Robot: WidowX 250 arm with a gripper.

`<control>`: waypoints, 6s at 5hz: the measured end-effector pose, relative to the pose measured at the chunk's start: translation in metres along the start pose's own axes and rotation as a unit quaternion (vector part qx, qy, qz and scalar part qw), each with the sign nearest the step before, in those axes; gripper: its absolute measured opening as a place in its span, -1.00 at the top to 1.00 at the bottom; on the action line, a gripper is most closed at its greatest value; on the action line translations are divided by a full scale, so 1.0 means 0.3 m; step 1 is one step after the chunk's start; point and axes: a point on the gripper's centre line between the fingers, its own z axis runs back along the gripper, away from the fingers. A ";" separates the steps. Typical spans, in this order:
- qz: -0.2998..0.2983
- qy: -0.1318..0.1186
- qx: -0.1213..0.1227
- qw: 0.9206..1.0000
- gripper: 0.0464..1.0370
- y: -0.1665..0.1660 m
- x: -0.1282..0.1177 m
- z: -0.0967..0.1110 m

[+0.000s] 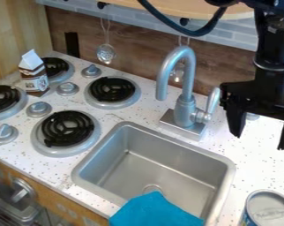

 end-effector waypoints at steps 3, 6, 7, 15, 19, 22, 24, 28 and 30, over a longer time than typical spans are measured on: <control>-0.039 0.051 -0.012 0.998 -0.92 -0.062 -0.071 -0.033; -0.105 0.072 0.062 0.990 -0.92 -0.241 -0.296 -0.092; -0.101 0.070 0.102 0.987 -0.92 -0.201 -0.347 -0.088; -0.083 -0.043 0.054 0.994 -0.92 -0.143 -0.298 -0.316; -0.042 -0.055 0.069 0.995 -0.92 -0.057 -0.131 -0.329; -0.047 -0.066 0.075 0.994 -0.92 -0.078 -0.027 -0.335; -0.038 -0.053 0.063 0.996 -0.92 -0.083 -0.051 -0.289; -0.020 -0.100 0.015 0.995 -0.92 -0.193 0.167 -0.218; -0.003 -0.101 0.039 0.994 -0.92 -0.150 0.286 -0.288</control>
